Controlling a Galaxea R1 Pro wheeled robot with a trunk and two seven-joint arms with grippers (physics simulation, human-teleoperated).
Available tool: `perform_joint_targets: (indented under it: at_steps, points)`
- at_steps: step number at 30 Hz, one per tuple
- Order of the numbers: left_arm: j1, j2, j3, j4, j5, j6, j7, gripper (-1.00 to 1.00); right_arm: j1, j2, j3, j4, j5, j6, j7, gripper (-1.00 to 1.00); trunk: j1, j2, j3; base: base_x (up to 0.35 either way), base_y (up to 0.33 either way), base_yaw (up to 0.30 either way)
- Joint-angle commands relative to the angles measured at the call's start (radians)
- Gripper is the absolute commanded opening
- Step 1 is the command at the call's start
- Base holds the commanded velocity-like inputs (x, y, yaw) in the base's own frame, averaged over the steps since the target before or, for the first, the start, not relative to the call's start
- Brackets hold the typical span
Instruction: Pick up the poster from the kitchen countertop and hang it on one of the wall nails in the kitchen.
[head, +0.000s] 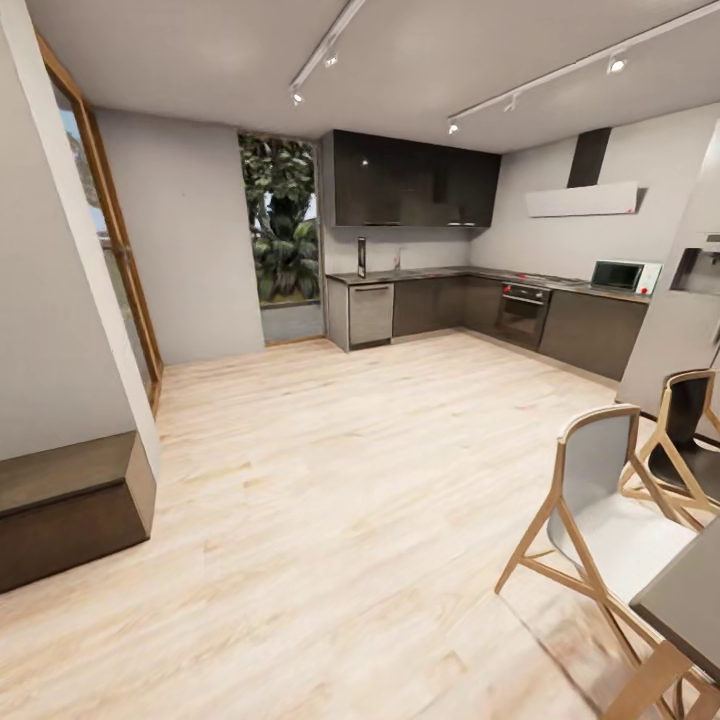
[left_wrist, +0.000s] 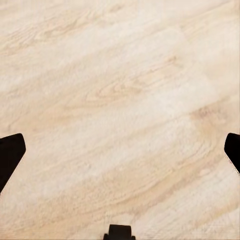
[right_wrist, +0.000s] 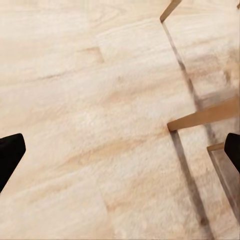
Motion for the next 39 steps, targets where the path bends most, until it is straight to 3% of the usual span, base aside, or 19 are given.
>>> perform_joint_targets:
  at_steps: [1, 39]
  points:
    - [0.000, 0.000, 0.001, -0.001, 0.000, -0.001, 0.000, 1.00, -0.001, 0.000, 0.001, 0.001, 0.010, -0.002, -0.006, 1.00, 0.001, 0.000, -0.001, 0.338, 0.002, 0.000]
    - [0.000, 0.000, 0.001, -0.001, 0.000, -0.002, -0.001, 1.00, -0.001, -0.001, 0.003, 0.005, 0.013, -0.001, -0.004, 1.00, 0.001, 0.000, -0.001, 0.339, 0.000, 0.000]
